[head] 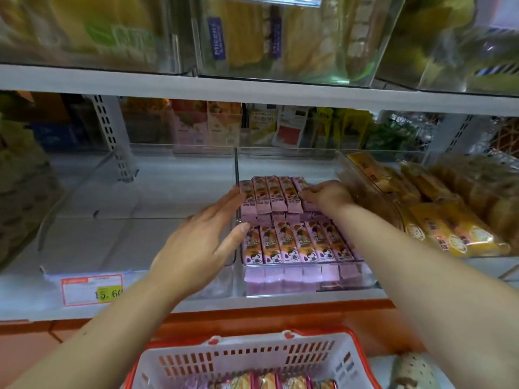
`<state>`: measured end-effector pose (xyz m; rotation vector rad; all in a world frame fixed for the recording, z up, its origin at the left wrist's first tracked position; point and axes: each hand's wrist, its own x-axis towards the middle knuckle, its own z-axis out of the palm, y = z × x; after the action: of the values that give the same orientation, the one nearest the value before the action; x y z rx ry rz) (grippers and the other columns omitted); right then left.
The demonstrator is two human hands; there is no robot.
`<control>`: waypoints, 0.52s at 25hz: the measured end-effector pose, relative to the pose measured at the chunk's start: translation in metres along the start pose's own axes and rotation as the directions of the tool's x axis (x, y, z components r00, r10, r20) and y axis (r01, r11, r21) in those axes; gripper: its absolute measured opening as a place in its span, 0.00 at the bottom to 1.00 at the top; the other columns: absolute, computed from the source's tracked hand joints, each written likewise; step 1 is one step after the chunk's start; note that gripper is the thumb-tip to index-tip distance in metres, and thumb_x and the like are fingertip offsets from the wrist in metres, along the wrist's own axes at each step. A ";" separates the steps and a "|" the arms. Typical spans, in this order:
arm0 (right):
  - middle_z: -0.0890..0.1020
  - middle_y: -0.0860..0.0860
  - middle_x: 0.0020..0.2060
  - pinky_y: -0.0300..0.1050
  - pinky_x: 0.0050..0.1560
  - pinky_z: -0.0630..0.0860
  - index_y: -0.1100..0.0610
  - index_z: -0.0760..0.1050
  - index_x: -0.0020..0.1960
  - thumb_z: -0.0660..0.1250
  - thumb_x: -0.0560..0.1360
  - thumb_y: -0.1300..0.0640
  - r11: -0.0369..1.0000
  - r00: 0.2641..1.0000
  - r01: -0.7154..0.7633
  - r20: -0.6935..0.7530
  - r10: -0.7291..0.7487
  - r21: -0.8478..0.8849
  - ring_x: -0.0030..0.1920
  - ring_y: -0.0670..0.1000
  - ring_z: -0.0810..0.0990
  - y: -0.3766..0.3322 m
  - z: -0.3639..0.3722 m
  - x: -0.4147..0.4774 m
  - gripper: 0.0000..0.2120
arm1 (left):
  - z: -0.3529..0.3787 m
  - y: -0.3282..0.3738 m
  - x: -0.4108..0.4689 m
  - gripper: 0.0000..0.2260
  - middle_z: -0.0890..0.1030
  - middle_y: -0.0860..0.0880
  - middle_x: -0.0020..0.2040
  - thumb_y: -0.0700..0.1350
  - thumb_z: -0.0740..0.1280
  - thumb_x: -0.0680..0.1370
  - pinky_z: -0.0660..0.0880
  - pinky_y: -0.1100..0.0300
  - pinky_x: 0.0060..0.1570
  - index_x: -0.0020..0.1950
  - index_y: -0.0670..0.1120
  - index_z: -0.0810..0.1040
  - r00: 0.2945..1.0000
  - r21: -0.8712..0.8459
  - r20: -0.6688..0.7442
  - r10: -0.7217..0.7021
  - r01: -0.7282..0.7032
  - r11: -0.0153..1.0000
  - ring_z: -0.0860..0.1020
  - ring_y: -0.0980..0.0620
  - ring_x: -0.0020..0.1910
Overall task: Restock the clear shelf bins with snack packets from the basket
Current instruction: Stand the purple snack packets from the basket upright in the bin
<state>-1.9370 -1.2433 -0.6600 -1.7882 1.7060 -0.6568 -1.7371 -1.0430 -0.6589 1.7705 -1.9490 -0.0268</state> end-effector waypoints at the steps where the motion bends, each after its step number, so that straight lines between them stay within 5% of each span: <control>1: 0.79 0.54 0.62 0.43 0.60 0.70 0.57 0.76 0.65 0.68 0.76 0.49 1.000 1.000 0.019 0.002 -0.019 -0.005 0.61 0.56 0.77 0.000 0.001 -0.002 0.20 | 0.000 -0.001 0.000 0.30 0.43 0.70 0.71 0.68 0.39 0.74 0.60 0.57 0.70 0.76 0.64 0.46 1.000 0.000 -0.004 0.000 0.000 1.000 0.57 0.60 0.74; 5: 0.76 0.54 0.66 0.43 0.56 0.69 0.55 0.71 0.70 0.62 0.80 0.50 0.999 0.999 0.028 0.042 -0.027 -0.016 0.63 0.56 0.75 -0.007 -0.007 -0.026 0.20 | 0.001 0.000 0.000 0.28 0.46 0.69 0.72 0.67 0.43 0.76 0.62 0.55 0.69 0.77 0.63 0.49 1.000 0.003 0.021 -0.008 0.008 1.000 0.59 0.58 0.74; 7: 0.75 0.56 0.65 0.42 0.50 0.72 0.56 0.67 0.72 0.59 0.81 0.52 0.998 0.997 0.058 -0.049 -0.058 -0.002 0.56 0.53 0.78 -0.016 -0.017 -0.047 0.20 | -0.003 0.002 0.001 0.28 0.53 0.63 0.76 0.66 0.46 0.77 0.63 0.53 0.69 0.77 0.61 0.53 1.000 -0.011 -0.012 -0.026 0.026 1.000 0.61 0.55 0.74; 11: 0.79 0.47 0.49 0.40 0.49 0.75 0.51 0.72 0.64 0.61 0.80 0.58 0.856 0.843 0.457 -0.425 -0.330 0.241 0.47 0.45 0.77 -0.010 -0.025 -0.140 0.13 | -0.002 0.017 -0.042 0.22 0.75 0.49 0.67 0.55 0.58 0.79 0.64 0.58 0.66 0.69 0.46 0.72 0.925 -0.011 -0.373 0.077 -0.087 0.996 0.71 0.50 0.66; 13: 0.77 0.46 0.45 0.32 0.46 0.72 0.48 0.72 0.59 0.60 0.79 0.62 0.769 0.778 0.579 -0.466 -0.422 0.271 0.44 0.40 0.75 0.014 -0.005 -0.195 0.12 | 0.021 0.026 -0.085 0.16 0.78 0.48 0.60 0.47 0.62 0.78 0.66 0.61 0.62 0.63 0.43 0.77 0.899 -0.016 -0.419 0.126 -0.146 0.989 0.73 0.50 0.60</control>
<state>-1.9623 -1.0498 -0.6584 -1.8996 1.1430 -1.5673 -1.7670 -0.9658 -0.6980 1.4582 -1.7326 0.3272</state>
